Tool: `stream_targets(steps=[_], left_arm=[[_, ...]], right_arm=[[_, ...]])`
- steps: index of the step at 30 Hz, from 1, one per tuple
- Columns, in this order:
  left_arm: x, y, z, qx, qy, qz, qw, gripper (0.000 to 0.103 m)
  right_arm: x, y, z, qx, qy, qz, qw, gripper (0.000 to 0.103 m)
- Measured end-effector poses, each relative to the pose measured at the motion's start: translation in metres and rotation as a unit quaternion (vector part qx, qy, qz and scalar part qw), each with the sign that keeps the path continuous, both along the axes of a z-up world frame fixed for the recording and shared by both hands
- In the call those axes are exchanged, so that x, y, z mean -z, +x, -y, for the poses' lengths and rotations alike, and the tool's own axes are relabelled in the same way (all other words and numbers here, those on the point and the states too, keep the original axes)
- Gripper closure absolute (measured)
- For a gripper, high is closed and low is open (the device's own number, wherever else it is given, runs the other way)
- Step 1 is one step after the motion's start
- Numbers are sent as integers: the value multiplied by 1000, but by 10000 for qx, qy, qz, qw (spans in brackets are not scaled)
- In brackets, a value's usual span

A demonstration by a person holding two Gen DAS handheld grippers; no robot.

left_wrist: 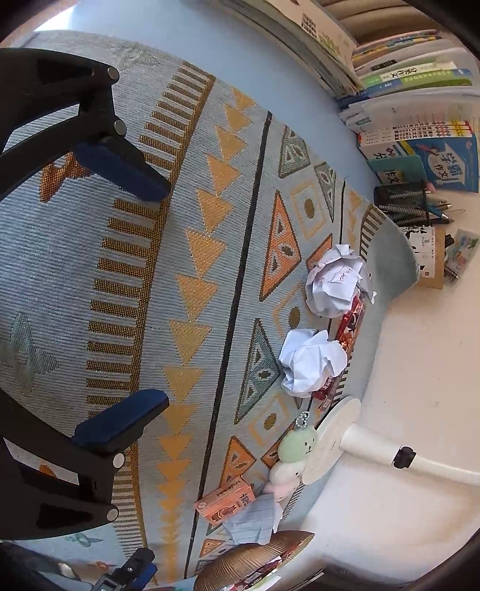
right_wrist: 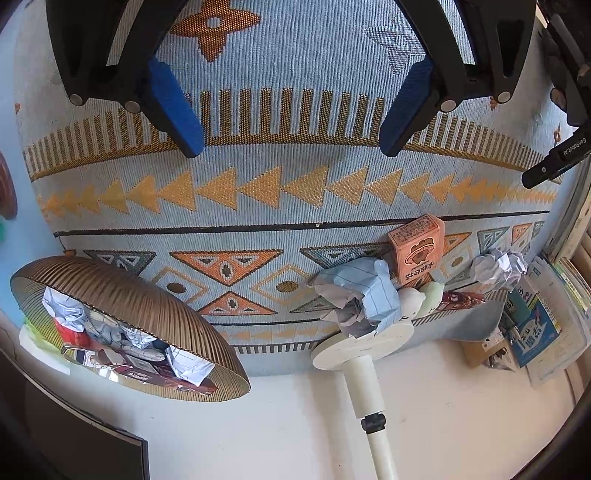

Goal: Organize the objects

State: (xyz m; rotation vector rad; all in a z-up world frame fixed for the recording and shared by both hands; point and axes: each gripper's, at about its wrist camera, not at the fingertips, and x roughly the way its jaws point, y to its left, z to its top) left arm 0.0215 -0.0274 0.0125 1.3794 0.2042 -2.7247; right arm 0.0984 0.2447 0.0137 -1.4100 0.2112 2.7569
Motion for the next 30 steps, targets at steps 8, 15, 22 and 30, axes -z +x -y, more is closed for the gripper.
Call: stream_targets(steps=[8,15,22,30], left_arm=[[3,0,-4,28,-189,85,9998,1],[4,-1,-6,37,-235,106,9997,1],[4,-1,-7,35,-239,106,9997,1],[-20,-21,45,133,172,-215,9995,1]], right_arm=[[2,-2,3,-85,-47,30,9999,0],[2,-5,7,-129,45,80,9999,0],[3,-5,10,-159,205,149,9996,0],[-13,-3,22,-672,50,-82,9977,0]])
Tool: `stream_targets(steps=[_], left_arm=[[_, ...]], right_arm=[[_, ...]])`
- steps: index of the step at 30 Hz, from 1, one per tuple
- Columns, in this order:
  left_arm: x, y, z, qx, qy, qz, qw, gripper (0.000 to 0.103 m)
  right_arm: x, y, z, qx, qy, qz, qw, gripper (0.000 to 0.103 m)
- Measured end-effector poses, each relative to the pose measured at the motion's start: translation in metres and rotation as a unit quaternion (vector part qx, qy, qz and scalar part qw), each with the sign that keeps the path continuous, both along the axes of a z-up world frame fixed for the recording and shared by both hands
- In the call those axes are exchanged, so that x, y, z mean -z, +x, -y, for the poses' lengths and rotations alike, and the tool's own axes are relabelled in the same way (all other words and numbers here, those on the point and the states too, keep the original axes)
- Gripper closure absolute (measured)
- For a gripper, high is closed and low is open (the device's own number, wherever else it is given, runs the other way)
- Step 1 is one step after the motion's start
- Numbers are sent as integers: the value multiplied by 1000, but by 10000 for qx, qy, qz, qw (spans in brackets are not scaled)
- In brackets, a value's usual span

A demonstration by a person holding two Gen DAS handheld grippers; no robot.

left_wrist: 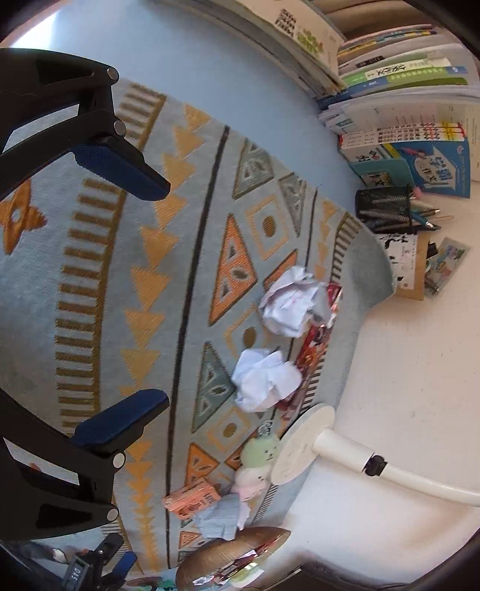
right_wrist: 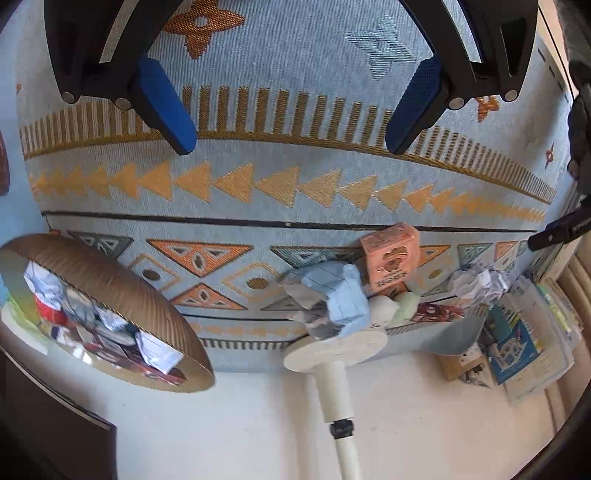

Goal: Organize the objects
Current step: 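Grasp grey crumpled paper with the left gripper while the right grasps a white paper ball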

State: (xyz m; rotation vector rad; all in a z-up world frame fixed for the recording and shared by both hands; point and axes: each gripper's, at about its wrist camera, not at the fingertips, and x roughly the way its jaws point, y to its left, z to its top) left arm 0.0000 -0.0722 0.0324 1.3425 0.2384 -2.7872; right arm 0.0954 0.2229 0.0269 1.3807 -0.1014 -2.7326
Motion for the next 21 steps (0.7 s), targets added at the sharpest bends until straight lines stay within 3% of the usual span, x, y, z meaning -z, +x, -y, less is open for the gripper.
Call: stream_targets(steps=[4,6,10,12,14,17,21], left_arm=[[-8,-38,35,553,48,-217,9982,1],[-3,-61,45,755,109,-184,9969,1],[9,-88,49,1076,88,-194,9940,1],[13,-95,49,1233,132,-227,9920,1],[17,-101,47,1304,35,-261,9911,1],[21,-106,49,1347,107,-391,9901,2],[22,-105,49,1477,233,-370,9881,18]], right_arm=[[-49,-20,45,-890,91,-482,9948,0],[-62,-40,78,-1513,-5,-461,9874,0],[-51,-90,139,-2263,265,-288,9733,2],[-36,-114,158,-2396,506,-224,9693,11],[-21,-138,169,-2492,408,80,9676,28],[-10,-155,184,-2692,221,74,9628,29],[0,-165,204,-2936,334,-32,9553,28]])
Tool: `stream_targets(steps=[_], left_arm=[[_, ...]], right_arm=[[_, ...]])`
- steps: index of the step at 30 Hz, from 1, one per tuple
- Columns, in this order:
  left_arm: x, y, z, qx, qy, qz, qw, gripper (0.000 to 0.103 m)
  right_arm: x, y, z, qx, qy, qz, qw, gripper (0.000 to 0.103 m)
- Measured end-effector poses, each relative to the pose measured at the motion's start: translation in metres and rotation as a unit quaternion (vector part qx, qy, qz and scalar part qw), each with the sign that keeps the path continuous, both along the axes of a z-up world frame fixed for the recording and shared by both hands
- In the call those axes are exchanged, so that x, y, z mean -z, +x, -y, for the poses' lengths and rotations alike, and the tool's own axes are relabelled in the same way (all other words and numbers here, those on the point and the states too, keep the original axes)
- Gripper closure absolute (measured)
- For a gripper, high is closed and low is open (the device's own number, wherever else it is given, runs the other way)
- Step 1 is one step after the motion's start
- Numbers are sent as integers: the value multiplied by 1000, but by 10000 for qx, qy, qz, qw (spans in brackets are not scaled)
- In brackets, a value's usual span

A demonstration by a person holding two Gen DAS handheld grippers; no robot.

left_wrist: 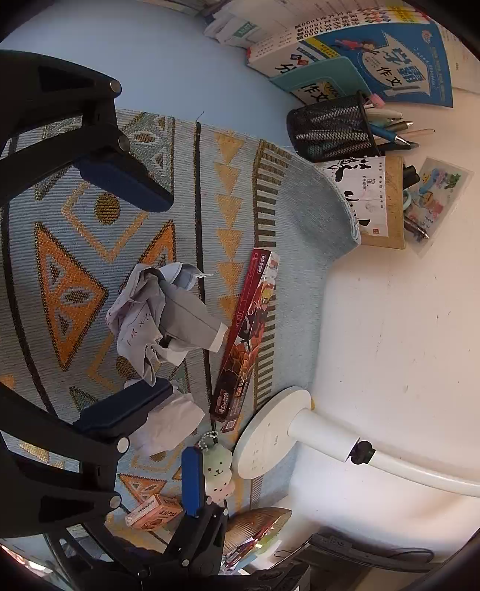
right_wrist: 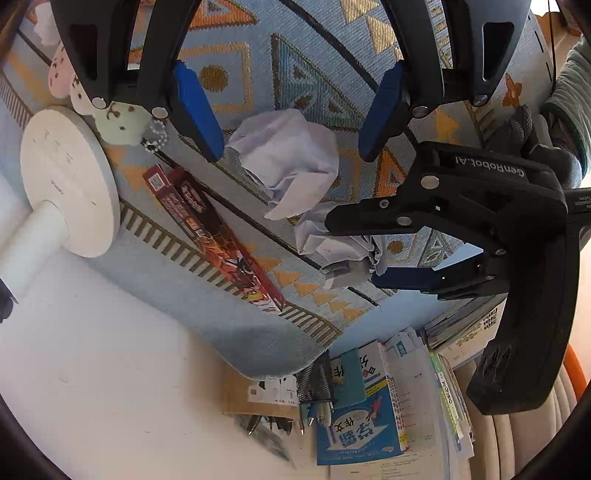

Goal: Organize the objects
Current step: 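Grasp grey crumpled paper with the left gripper while the right grasps a white paper ball, then carry both papers over the golden bowl and open both grippers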

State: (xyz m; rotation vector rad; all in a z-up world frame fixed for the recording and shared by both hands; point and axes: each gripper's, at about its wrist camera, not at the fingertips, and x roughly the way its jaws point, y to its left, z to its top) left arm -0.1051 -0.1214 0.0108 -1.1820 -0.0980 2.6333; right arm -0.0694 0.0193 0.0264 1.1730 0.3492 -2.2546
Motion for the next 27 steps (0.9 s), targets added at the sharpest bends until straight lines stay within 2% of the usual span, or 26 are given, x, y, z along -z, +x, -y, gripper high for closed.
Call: stream_targets(steps=[1,2,3,7,10,11,12,17,19,22,25,27], left_arm=[[0,0,-1,18,-10,5,10000,30],[1,0,-2,44,-18,23,10000,39],[3,-1,-3,75,-23,67,9999,52],[-1,4,-4,60,-69,-43,9999,54],[-5,11,-4,-10,-44,-20,10000,54],[-7,17,-6,21,77,9,10000,54],[-10,24,-9,66,165,21,9998,54],[-35,80,-53,375,-47,-185,9991,54],[-37,103,-78,621,-107,-61,9980,54],[-47,133,-115,891,-300,52,9956,54],[-76,143,-151,1201,-14,-53,9927,54],[-99,140,-184,1413,165,-192,9896,54]], right_arm=[[3,-2,3,40,79,-73,9999,31],[5,-4,5,79,153,-118,9998,48],[8,-7,6,94,185,-86,9997,56],[0,11,-11,308,2,-137,9994,56],[-19,48,-31,439,-122,-210,9987,56],[-24,61,-40,506,-155,-215,9984,56],[-27,75,-54,575,-212,-175,9980,56],[-30,151,-129,1100,-328,69,9934,55],[-36,178,-165,1422,-324,42,9893,55],[-52,210,-223,2067,-265,-145,9779,55],[-79,223,-283,2793,-284,-392,9590,55],[-97,220,-320,3356,-261,-625,9396,54]])
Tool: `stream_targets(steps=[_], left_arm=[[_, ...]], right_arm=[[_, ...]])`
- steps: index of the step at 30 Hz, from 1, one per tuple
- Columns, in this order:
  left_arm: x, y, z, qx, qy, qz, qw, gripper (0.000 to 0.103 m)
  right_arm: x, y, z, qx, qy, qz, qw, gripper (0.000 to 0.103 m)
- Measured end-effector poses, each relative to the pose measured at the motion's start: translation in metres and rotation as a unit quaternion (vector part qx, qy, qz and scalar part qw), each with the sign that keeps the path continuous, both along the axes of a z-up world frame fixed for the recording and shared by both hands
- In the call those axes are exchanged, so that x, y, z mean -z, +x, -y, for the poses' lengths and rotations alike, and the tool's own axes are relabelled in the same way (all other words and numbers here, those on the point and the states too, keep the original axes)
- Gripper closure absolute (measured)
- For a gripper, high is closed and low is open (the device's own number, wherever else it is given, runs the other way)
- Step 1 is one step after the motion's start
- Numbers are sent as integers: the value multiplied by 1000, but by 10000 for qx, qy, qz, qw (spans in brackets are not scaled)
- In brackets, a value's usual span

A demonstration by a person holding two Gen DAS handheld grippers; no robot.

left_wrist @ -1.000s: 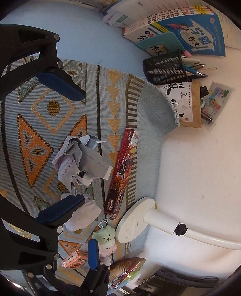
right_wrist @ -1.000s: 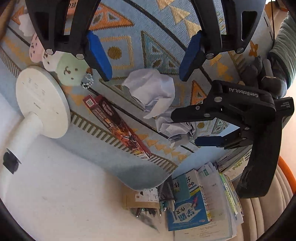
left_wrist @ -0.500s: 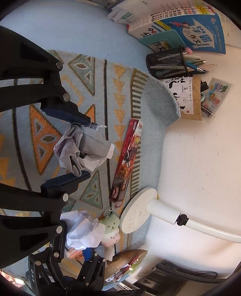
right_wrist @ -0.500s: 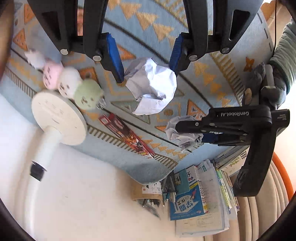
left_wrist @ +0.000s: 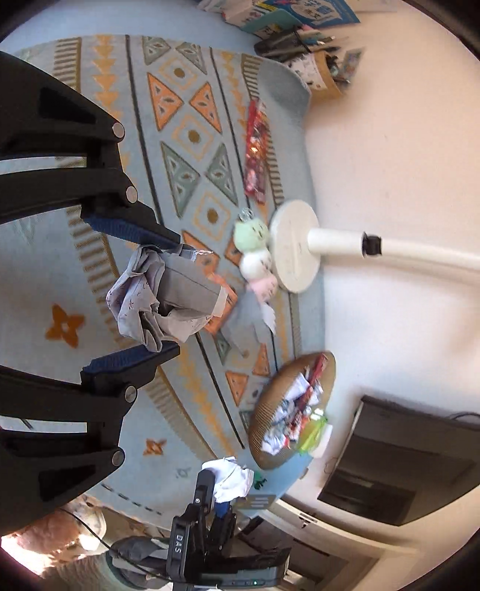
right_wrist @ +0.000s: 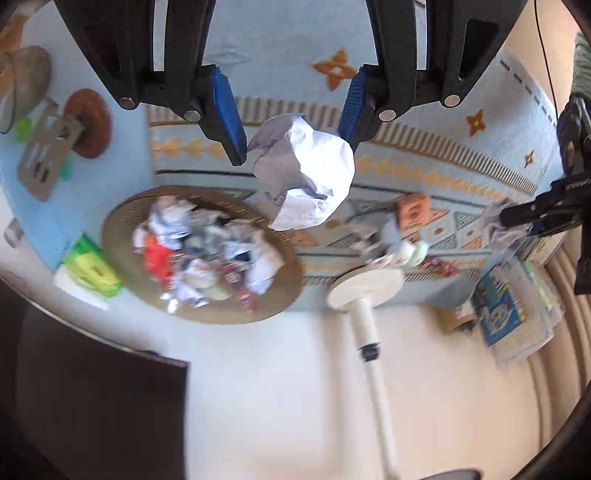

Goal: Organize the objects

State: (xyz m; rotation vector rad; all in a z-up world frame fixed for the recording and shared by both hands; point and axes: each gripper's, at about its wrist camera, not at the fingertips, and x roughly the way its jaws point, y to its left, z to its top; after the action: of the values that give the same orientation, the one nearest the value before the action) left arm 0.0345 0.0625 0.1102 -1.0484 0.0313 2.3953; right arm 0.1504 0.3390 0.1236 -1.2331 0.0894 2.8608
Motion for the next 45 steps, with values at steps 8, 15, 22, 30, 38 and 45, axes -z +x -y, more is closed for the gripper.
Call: stream_targets(steps=[8,15,22,30,38,45], left_arm=[[-45,-64,-141,412,502,-222,9976,52],[-20,-120,-212,285,644,11,9975,49],[4,-138,-211,129,668,420,9968,28],[-14,-77,-128,-86,478,153,9987,28],[7,2,1,-1215,196,-312,9919,1],[66,-2,59,-1937,-363,30,9804,1]], right_arm=[[-47,-53,-98,1474,-232,-498,9875,54],[-44,-129,-120,1252,-491,-412,9901,20],[-22,-111,-118,1188,-587,-290,9908,13],[-11,-65,-60,717,-805,-129,9941,13],[59,-52,27,252,-846,271,9957,13],[101,-64,67,150,-358,312,9988,13]])
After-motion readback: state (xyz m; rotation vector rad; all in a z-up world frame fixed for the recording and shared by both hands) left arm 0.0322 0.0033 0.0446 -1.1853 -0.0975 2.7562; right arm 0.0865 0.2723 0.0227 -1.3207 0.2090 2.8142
